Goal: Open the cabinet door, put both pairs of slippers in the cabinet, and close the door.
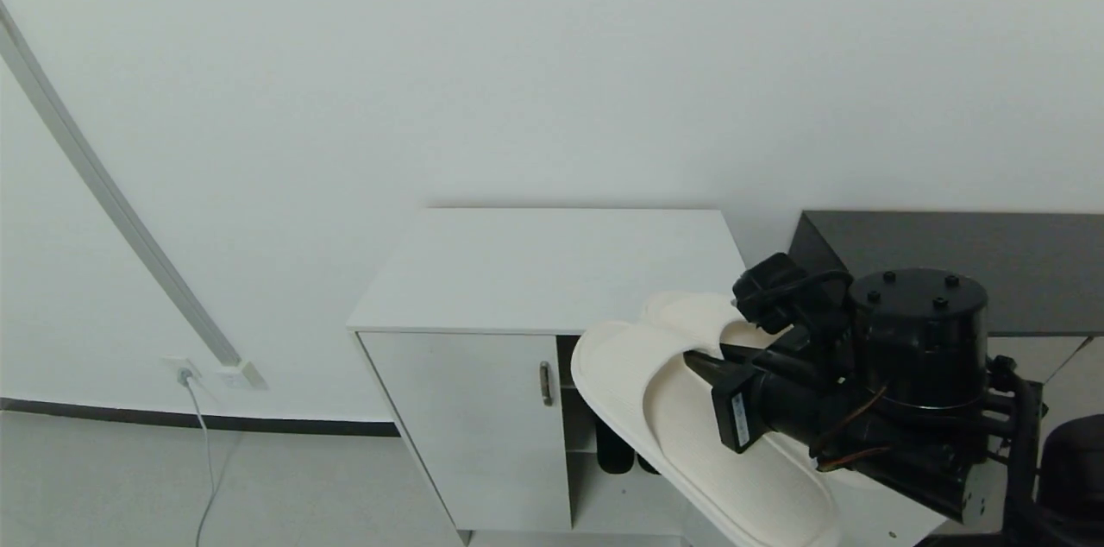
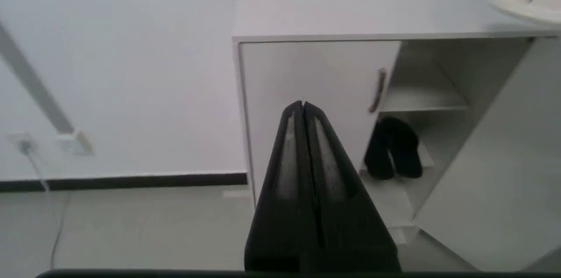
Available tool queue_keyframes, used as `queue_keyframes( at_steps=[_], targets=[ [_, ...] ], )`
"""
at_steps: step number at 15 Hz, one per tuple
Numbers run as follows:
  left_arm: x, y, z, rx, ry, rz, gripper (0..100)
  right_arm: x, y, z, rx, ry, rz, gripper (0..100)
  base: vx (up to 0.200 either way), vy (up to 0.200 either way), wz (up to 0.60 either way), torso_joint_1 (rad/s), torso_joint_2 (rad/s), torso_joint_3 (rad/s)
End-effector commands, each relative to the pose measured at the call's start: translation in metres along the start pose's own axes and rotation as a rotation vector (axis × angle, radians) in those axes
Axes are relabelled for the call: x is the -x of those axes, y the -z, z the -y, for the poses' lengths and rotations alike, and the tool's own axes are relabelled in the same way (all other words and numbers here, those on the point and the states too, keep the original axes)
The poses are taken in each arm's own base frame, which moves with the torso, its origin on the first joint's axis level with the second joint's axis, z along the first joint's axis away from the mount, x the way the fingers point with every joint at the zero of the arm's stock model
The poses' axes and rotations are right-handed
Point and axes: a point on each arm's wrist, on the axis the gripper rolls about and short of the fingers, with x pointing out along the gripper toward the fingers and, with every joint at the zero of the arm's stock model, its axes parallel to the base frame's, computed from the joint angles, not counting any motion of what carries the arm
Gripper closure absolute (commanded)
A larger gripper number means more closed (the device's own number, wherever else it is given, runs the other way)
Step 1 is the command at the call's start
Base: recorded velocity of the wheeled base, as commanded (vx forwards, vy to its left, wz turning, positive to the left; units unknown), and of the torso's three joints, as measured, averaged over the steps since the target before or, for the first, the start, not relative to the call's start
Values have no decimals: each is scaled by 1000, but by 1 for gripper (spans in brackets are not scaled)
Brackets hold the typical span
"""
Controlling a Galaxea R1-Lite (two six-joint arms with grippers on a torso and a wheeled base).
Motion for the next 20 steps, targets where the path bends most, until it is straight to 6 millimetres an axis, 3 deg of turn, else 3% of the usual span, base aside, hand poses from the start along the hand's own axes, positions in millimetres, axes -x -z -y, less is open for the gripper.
queue_keyframes(
  at_steps=[1,14,20],
  targets=[
    [0,1,0,0,0,-2,100,0,0,0,4,-1,1,100,0,0,0,0,0,0],
    [0,0,0,0,0,-1,100,3,5,-10,18,-33,-6,100,0,0,0,0,0,0],
    [0,0,0,0,0,-1,100,4,6,-10,30,-35,-10,100,0,0,0,-143,320,176]
  ],
)
